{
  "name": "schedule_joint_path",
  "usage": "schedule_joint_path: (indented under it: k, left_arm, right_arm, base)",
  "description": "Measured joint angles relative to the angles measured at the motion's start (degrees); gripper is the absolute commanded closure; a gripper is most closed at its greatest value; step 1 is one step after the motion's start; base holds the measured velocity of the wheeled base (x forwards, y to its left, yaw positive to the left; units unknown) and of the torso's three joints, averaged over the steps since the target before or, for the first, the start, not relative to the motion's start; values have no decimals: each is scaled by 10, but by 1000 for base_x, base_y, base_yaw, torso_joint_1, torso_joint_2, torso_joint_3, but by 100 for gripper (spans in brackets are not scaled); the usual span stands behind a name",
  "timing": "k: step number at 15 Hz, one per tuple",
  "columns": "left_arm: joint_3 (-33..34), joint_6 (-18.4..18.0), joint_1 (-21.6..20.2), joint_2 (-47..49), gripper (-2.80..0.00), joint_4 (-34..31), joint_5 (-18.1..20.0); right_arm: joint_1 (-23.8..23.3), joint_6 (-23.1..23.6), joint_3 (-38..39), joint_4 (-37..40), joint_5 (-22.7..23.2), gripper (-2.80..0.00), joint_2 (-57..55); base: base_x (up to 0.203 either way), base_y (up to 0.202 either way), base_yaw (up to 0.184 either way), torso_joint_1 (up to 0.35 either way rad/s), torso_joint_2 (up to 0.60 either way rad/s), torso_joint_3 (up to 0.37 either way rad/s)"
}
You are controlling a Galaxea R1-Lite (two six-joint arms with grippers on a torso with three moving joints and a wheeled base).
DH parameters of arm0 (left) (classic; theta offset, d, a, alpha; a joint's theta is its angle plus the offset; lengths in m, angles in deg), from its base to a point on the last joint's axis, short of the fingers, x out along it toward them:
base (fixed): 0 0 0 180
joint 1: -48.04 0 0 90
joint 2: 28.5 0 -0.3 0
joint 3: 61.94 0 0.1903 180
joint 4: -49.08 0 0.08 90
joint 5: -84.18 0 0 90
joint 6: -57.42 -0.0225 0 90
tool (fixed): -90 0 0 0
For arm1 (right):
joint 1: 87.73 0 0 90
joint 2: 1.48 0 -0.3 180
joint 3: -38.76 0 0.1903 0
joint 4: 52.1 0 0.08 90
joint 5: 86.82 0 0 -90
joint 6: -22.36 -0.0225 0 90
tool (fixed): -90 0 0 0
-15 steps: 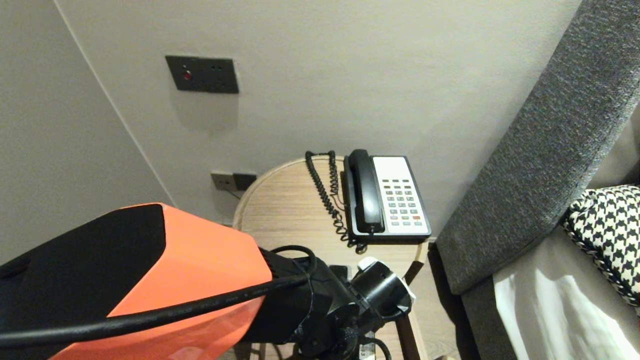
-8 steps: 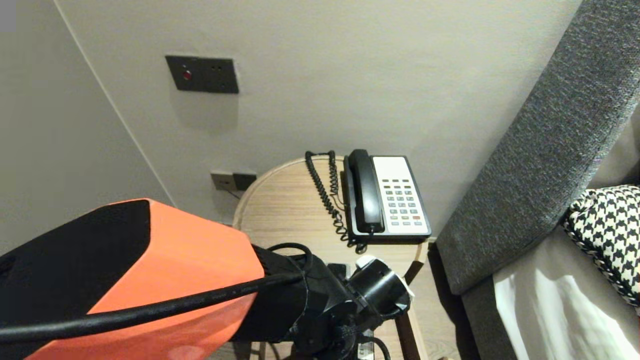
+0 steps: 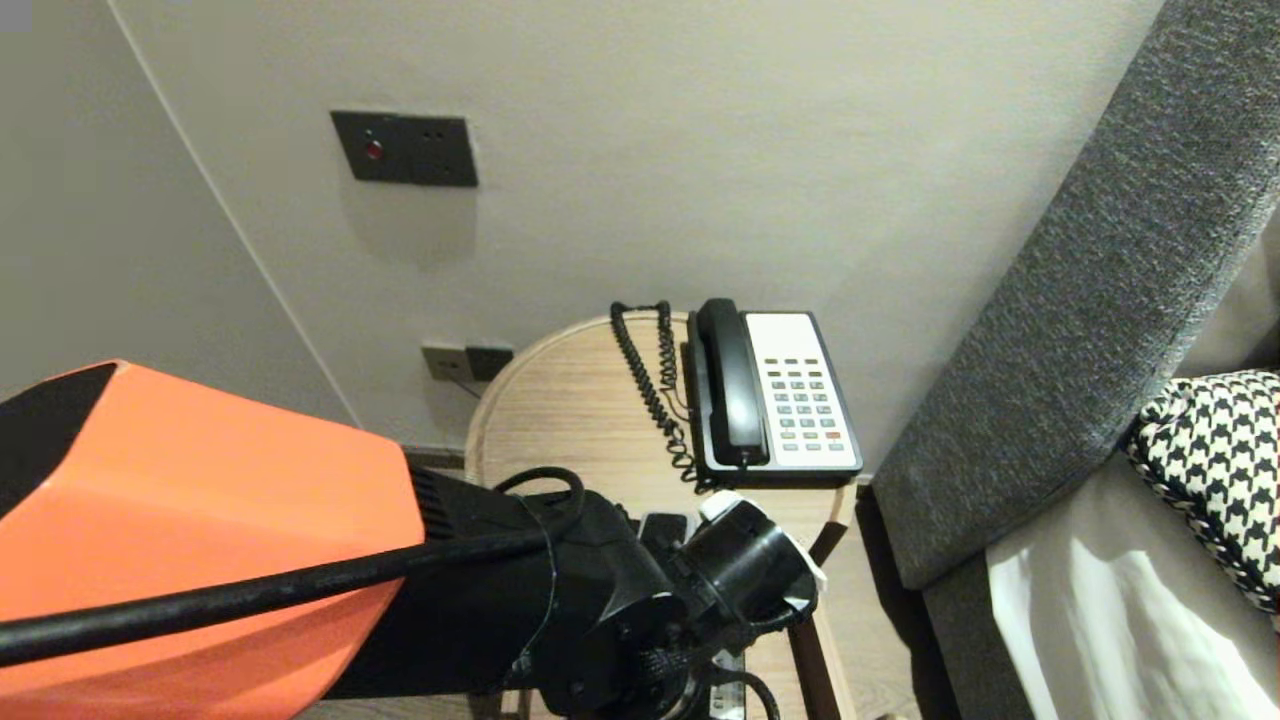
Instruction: Take the remote control out of the drawer one by one and place them on the table
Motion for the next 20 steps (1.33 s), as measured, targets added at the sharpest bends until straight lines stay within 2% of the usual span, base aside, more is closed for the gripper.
schedule_joint_path:
  k: [6, 11, 16, 20]
  left_arm:
    - [74, -10, 13, -58, 0, 2, 28]
    - [96, -12, 18, -94, 0, 1, 26]
    - [66, -29, 2, -118, 0, -12, 22]
    - [-17, -46, -41, -132, 0, -81, 22]
  right_arm:
    - [0, 0, 0, 0, 0, 0, 0]
    - [0, 0, 0, 0, 0, 0, 0]
    - [0, 0, 0, 0, 0, 0, 0]
    - [0, 0, 0, 0, 0, 0, 0]
  base:
    - [0, 0, 0, 0, 0, 0]
    - [0, 0, 0, 0, 0, 0]
    - [0, 0, 0, 0, 0, 0]
    - [0, 0, 0, 0, 0, 0]
